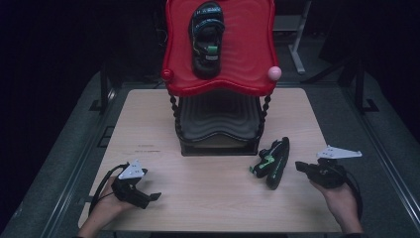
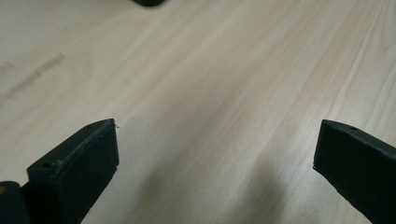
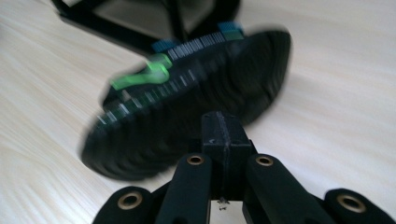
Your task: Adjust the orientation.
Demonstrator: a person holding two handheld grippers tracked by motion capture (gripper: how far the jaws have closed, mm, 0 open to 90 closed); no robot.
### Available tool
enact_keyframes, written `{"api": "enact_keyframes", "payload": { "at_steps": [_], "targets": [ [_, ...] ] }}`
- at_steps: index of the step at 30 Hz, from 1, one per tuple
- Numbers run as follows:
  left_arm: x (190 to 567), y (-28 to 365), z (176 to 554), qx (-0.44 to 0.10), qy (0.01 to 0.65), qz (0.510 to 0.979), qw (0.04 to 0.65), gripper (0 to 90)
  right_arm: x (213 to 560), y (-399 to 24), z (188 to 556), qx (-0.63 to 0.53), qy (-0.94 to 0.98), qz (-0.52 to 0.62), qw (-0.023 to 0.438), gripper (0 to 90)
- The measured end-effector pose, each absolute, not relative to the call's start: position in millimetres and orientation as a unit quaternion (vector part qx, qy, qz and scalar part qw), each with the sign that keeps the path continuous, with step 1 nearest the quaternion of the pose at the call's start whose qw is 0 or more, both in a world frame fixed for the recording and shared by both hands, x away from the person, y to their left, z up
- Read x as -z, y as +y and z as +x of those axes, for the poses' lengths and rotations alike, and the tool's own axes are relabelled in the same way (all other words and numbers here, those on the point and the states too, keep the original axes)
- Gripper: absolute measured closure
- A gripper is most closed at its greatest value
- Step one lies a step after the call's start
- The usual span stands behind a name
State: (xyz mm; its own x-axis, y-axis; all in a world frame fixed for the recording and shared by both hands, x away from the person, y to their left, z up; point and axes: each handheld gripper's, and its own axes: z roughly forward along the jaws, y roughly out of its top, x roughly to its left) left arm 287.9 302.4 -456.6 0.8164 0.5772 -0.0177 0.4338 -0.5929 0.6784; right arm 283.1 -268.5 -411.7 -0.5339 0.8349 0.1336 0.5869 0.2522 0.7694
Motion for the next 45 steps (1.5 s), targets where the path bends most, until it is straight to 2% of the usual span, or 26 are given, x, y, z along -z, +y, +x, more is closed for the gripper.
{"api": "enact_keyframes", "payload": {
  "at_steps": [6, 12, 17, 45],
  "targets": [
    [469, 301, 292, -0.102, 0.283, 0.893, 0.334, 0.0, 401, -254, 303, -0.428, 0.778, 0.433, 0.153, 89.7],
    [474, 308, 292, -0.112, 0.280, 0.883, 0.359, 0.0, 401, -244, 318, -0.427, 0.779, 0.428, 0.163, 89.7],
    [474, 309, 292, -0.112, 0.279, 0.884, 0.358, 0.0, 403, -242, 327, -0.422, 0.780, 0.432, 0.166, 89.8],
    [474, 309, 291, -0.112, 0.279, 0.883, 0.360, 0.0, 410, -291, 298, -0.418, 0.767, 0.460, 0.162, 89.8]
  ]
}}
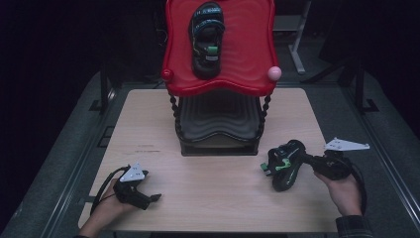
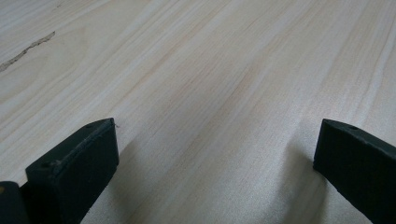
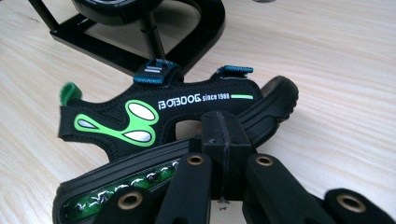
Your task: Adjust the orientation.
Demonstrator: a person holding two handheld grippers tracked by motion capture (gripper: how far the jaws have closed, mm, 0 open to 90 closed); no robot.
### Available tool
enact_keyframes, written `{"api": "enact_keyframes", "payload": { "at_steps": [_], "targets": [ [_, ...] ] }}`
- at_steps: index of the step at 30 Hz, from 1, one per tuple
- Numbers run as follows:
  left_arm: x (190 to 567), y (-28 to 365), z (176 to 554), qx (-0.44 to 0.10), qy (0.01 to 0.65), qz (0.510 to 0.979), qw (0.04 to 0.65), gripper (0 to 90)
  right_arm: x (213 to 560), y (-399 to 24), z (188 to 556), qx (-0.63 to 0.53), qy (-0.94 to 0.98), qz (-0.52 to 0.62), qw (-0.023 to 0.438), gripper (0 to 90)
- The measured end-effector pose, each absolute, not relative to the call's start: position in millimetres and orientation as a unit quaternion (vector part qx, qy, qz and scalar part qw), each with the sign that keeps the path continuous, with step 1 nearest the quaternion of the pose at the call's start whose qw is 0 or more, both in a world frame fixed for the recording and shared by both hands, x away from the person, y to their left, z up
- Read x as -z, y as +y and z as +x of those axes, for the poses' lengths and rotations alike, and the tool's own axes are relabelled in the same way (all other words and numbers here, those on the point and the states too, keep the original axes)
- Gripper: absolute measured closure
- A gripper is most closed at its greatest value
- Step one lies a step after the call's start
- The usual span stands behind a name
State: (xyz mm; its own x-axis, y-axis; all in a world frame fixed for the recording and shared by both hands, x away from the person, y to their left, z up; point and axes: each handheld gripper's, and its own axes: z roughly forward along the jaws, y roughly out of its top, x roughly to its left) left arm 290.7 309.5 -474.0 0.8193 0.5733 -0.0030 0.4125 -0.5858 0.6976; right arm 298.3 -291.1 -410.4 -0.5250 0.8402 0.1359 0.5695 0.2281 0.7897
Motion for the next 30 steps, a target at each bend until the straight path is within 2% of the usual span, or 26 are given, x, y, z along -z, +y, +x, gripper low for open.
{"api": "enact_keyframes", "payload": {
  "at_steps": [14, 22, 30],
  "targets": [
    [474, 309, 291, -0.112, 0.279, 0.883, 0.360, 0.0, 434, -319, 287, -0.399, 0.765, 0.485, 0.139, 89.8],
    [474, 310, 291, -0.112, 0.279, 0.883, 0.360, 0.0, 452, -327, 292, -0.379, 0.769, 0.501, 0.121, 89.8],
    [474, 310, 291, -0.111, 0.279, 0.883, 0.360, 0.0, 458, -326, 304, -0.381, 0.763, 0.506, 0.131, 89.8]
  ]
}}
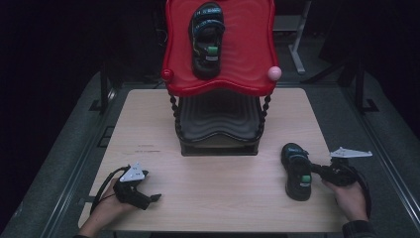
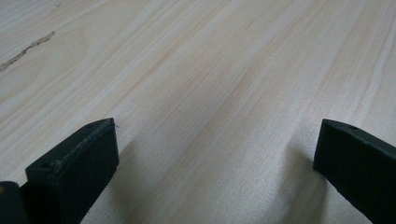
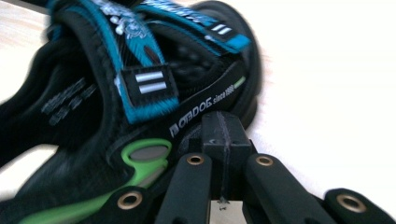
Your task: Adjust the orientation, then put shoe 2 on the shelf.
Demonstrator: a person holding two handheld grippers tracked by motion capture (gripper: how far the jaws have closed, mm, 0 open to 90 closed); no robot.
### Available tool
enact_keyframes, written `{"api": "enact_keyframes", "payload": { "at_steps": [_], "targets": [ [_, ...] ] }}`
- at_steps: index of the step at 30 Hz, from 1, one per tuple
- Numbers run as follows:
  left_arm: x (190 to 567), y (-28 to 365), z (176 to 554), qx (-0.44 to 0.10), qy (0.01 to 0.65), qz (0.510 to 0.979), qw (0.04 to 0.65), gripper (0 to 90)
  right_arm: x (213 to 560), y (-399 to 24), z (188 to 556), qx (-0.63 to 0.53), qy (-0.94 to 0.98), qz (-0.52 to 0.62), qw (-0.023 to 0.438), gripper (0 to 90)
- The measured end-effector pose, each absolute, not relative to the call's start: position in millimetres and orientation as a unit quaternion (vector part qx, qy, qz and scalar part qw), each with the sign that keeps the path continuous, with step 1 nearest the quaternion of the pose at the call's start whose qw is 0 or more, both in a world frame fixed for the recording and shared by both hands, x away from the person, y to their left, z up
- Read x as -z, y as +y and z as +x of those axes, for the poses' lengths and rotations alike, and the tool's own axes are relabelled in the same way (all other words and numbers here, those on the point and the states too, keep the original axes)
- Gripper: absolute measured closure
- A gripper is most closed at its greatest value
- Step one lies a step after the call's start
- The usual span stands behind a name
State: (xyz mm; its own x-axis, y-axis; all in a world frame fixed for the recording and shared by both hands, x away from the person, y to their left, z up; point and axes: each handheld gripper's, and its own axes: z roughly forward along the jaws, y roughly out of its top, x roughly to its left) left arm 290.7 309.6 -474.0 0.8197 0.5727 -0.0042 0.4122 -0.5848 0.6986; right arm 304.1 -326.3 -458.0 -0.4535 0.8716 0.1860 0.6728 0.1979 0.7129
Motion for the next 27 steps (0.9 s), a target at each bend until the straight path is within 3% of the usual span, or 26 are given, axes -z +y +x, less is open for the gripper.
{"api": "enact_keyframes", "payload": {
  "at_steps": [5, 9, 13, 21, 27],
  "targets": [
    [474, 310, 291, -0.111, 0.279, 0.883, 0.360, 0.0, 460, -329, 306, -0.388, 0.758, 0.509, 0.126, 89.4],
    [474, 310, 291, -0.111, 0.278, 0.884, 0.360, 0.0, 456, -331, 304, -0.391, 0.752, 0.512, 0.137, 84.1],
    [474, 310, 291, -0.111, 0.278, 0.884, 0.360, 0.0, 445, -341, 297, -0.415, 0.729, 0.522, 0.154, 76.7],
    [474, 310, 291, -0.111, 0.277, 0.884, 0.360, 0.0, 428, -343, 285, -0.463, 0.708, 0.509, 0.159, 52.0],
    [474, 310, 291, -0.111, 0.277, 0.884, 0.360, 0.0, 424, -331, 284, -0.471, 0.716, 0.493, 0.149, 42.5]
  ]
}}
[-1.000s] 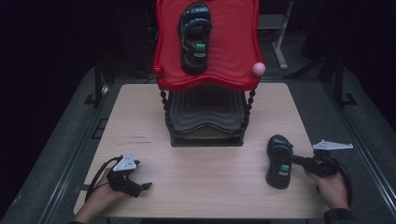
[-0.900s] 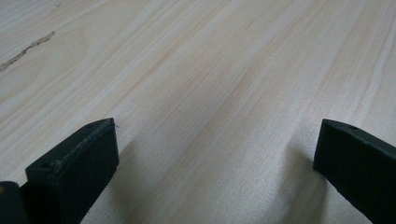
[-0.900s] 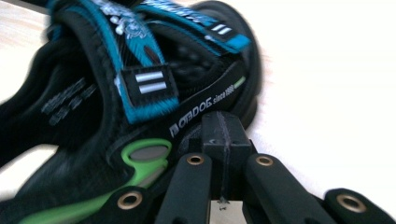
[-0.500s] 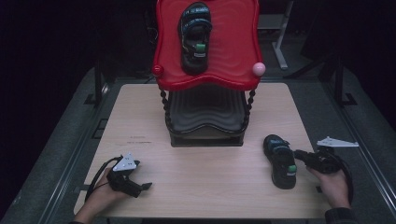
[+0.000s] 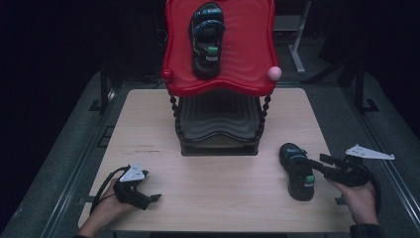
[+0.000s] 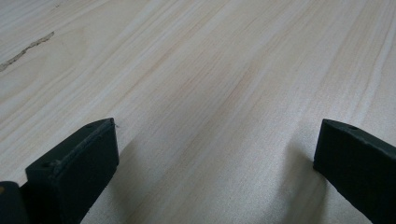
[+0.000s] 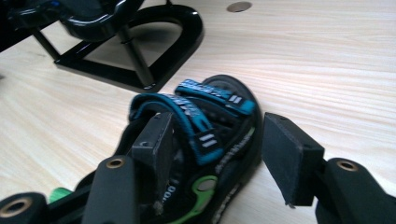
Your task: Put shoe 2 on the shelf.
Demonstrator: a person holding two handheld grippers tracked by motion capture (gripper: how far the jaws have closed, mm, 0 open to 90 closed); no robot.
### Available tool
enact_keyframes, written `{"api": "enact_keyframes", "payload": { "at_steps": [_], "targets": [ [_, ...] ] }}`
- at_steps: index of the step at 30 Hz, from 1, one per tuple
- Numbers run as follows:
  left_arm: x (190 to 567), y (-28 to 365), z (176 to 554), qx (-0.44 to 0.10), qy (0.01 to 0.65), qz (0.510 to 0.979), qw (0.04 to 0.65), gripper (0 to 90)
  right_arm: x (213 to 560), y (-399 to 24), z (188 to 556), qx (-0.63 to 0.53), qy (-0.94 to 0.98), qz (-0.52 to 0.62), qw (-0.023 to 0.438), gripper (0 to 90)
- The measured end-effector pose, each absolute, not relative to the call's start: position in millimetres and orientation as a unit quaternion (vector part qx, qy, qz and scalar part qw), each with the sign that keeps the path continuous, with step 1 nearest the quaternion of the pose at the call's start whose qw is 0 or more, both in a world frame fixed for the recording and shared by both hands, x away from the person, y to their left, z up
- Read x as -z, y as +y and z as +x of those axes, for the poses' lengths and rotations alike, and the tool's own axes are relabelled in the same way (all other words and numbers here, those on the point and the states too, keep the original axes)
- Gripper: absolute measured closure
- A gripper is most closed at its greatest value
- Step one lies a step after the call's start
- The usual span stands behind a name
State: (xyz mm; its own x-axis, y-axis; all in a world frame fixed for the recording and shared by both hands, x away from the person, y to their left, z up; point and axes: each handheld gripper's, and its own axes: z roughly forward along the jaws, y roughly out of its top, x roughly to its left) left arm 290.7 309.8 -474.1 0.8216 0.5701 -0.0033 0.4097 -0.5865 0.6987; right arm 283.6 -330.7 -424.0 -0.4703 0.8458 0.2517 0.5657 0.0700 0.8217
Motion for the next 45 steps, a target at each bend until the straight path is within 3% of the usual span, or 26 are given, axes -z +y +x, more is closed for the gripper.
{"api": "enact_keyframes", "payload": {
  "at_steps": [6, 21, 24, 28, 36, 45],
  "targets": [
    [474, 310, 291, -0.111, 0.277, 0.884, 0.360, 0.0, 429, -322, 288, -0.466, 0.728, 0.484, 0.139, 39.2],
    [474, 310, 291, -0.111, 0.277, 0.884, 0.361, 0.0, 439, -307, 305, -0.457, 0.737, 0.479, 0.137, 40.4],
    [474, 310, 291, -0.111, 0.277, 0.884, 0.360, 0.0, 440, -309, 306, -0.463, 0.734, 0.478, 0.136, 43.1],
    [474, 310, 291, -0.111, 0.277, 0.884, 0.360, 0.0, 439, -312, 304, -0.471, 0.736, 0.465, 0.142, 60.0],
    [474, 310, 291, -0.111, 0.277, 0.884, 0.360, 0.0, 438, -312, 302, -0.477, 0.737, 0.456, 0.144, 67.6],
    [474, 310, 291, -0.111, 0.277, 0.884, 0.360, 0.0, 432, -314, 299, -0.485, 0.730, 0.458, 0.147, 68.1]
  ]
}}
